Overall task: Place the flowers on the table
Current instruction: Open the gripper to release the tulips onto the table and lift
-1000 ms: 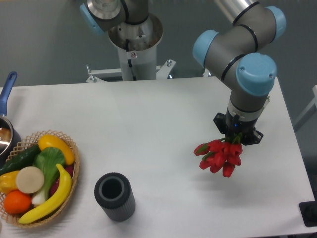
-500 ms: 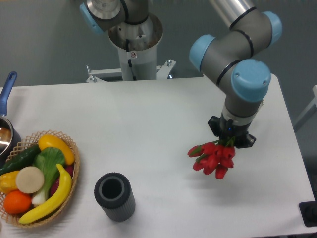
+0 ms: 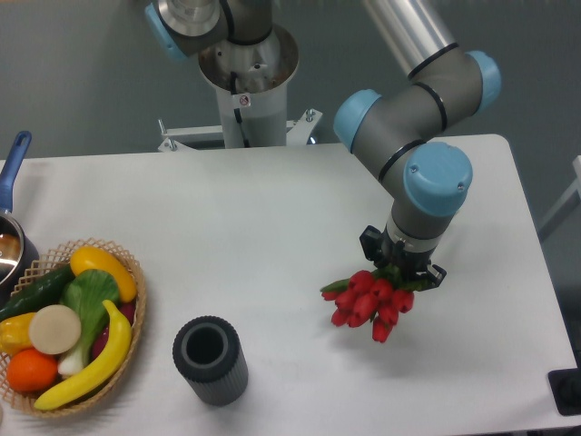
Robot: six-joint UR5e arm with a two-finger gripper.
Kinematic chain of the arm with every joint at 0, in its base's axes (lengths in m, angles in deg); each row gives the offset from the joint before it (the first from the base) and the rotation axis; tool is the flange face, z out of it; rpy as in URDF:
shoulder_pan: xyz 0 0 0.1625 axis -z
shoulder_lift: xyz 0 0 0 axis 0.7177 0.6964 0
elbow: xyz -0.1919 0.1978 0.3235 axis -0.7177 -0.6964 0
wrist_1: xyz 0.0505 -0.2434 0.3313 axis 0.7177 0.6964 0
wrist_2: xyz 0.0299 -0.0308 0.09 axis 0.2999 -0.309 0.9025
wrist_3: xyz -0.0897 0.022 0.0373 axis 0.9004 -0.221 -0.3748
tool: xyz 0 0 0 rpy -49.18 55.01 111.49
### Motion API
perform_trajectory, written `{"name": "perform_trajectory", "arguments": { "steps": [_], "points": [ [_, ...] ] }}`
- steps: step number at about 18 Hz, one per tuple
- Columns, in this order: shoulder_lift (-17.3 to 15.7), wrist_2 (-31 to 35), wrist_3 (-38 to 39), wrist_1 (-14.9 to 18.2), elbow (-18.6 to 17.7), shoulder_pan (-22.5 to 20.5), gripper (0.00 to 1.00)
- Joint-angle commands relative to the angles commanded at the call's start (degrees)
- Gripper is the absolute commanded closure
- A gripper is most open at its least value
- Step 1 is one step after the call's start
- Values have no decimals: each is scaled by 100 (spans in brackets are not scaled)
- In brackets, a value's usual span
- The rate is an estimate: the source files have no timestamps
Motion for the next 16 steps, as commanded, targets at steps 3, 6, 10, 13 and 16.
{"name": "perform_trajectory", "arguments": {
  "steps": [3,6,10,13,16],
  "points": [
    [0,9,45,-124,-62,0,0],
    [-53,0,27,-124,-62,-35,0],
    [-158,17,18,-142,8,-228,0],
    [-307,9,-95,-159,26,-518,0],
    [-343,9,-429,-142,79,-703,0]
  ]
}}
